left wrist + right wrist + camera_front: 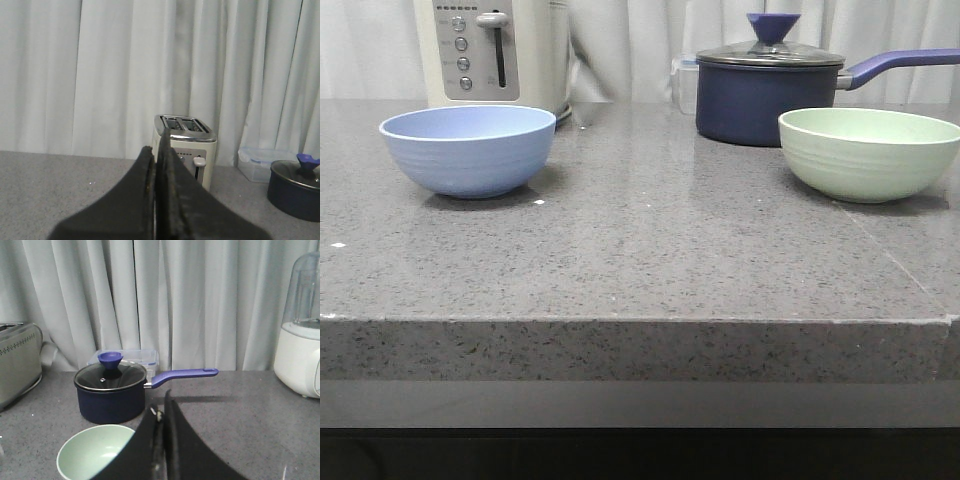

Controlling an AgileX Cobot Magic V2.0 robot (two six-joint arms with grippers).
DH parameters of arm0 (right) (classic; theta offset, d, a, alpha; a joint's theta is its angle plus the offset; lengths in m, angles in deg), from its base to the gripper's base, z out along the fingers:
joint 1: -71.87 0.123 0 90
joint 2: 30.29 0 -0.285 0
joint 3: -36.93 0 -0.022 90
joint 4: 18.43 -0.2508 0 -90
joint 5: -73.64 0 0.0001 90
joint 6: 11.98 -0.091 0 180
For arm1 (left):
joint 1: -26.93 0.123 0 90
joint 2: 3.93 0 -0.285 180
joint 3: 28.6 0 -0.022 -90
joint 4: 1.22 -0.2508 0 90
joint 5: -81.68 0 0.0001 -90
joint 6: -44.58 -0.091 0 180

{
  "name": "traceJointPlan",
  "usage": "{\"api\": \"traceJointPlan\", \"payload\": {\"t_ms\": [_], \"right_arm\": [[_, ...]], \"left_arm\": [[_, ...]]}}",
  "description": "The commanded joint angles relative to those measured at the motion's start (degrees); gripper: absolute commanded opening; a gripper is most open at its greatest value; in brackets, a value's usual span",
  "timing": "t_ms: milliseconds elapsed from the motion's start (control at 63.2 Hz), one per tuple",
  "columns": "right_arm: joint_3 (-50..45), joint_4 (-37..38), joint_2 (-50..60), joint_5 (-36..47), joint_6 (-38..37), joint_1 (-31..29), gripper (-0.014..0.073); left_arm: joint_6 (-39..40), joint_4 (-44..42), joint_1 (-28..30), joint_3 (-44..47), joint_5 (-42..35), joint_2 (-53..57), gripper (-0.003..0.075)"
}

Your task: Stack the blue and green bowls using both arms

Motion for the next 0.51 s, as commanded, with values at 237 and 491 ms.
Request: {"api": "traceJointPlan", "payload": {"t_ms": [237,491], "right_arm": [[5.22,2.47,-13.15,-7.89,0.40,-0.20,-0.0056],[5.20,2.47,-18.97,-11.75,0.40,-0.20,-0.0056]], "left_arm": [[0.44,0.05,-0.55,-5.62,3.53,-16.77,-0.0020],[0.44,0.08,-0.55,-5.62,5.56,-23.41,-0.0020]]}}
